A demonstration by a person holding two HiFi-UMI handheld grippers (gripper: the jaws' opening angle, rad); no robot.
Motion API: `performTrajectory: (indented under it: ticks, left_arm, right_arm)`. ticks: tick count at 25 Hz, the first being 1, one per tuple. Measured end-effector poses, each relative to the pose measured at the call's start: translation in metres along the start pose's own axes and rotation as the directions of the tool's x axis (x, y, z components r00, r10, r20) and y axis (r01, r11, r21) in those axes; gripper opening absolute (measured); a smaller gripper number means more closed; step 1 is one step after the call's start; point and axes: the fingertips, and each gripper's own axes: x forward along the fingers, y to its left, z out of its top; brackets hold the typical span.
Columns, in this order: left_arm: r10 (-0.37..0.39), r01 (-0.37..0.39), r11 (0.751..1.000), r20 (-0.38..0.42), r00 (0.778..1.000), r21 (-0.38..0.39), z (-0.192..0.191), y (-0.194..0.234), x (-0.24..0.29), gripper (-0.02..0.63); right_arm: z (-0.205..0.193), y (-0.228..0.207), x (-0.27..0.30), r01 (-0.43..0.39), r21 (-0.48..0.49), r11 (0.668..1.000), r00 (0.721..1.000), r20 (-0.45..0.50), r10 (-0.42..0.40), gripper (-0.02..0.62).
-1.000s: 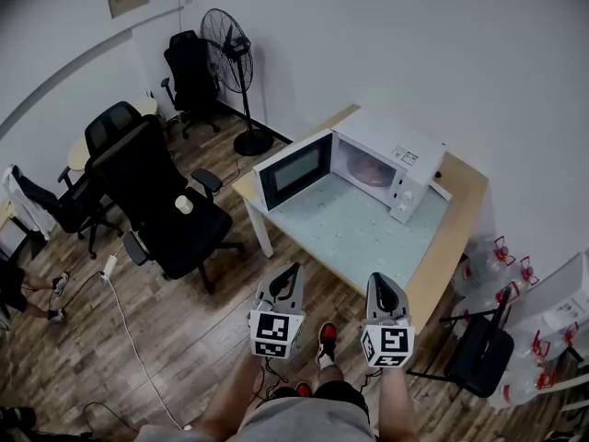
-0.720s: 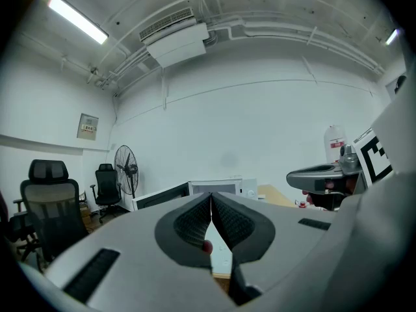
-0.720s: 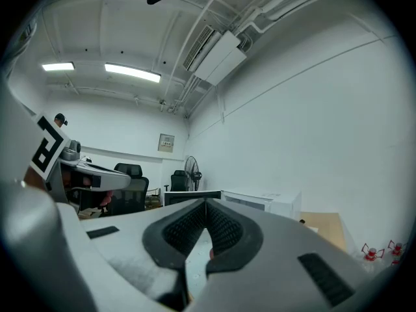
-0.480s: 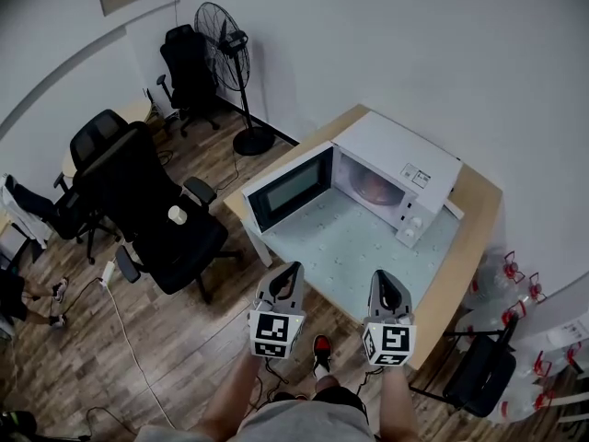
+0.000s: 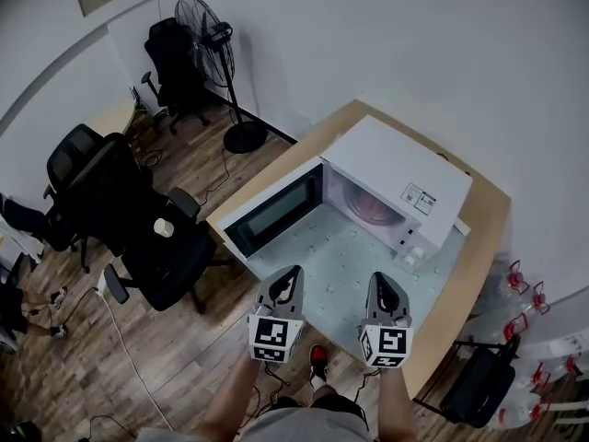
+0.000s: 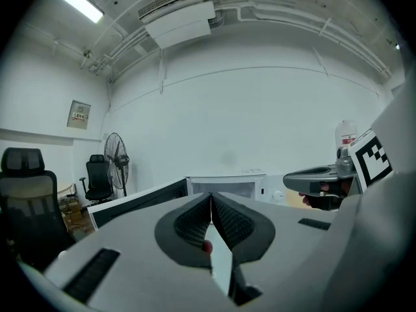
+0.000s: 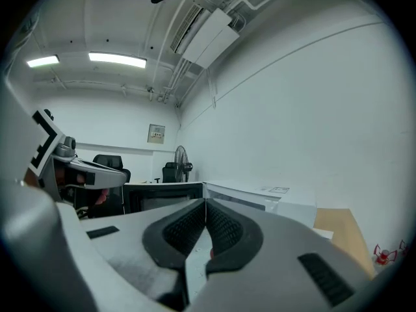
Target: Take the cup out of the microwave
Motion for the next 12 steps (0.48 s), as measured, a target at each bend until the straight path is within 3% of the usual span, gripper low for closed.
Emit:
performTrajectory:
  ticks: [12]
  left_arm:
    - [-0.033,0.032,0.999,-0.05,0.998,-0.017,-0.028,0.015,0.098,0.025]
  right_arm:
    - [-0.037,-0.035,0.093,0.015,0.005,1.0,0.998,-0.056,-0.015,0.02]
